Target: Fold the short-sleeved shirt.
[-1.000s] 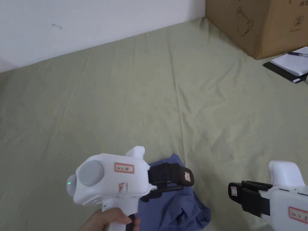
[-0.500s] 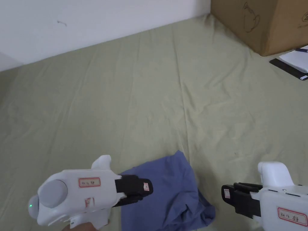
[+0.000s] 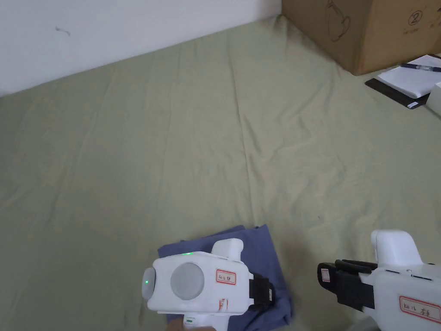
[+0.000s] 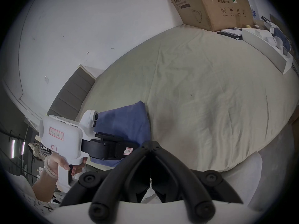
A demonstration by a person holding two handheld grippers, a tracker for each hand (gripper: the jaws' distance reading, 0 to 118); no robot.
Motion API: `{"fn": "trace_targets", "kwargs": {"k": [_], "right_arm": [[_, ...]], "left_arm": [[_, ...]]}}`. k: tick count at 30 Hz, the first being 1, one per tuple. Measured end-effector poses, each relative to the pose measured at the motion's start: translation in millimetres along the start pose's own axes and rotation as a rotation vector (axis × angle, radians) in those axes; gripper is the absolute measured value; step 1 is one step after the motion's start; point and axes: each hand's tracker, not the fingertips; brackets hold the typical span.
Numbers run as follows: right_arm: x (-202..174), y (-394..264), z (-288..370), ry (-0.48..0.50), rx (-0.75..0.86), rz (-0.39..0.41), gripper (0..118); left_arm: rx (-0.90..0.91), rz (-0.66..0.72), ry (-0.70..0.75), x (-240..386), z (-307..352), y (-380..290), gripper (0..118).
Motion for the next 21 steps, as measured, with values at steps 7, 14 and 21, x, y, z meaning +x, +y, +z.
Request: {"fn": "trace_targets", "kwargs": {"k": [7,14,21], "right_arm": [[-13.2,4.1,-11.3,0.013,-0.022,0.030,0],[-63.3,14.1,-51.2,0.044,-0.090,0.232,0],[-100.3,10.7,-132.2,-0.086,-0.225,0.416,0]], "left_arm": [[0.035,-0.023,-0.016,-2.8,33.5,-5.3,4],[0.235,0.110,-0.080,-54.8,124.9,-39.5,4],[0.335,0.298,-0.058,-134.0,168.0,-73.8,82]]}}
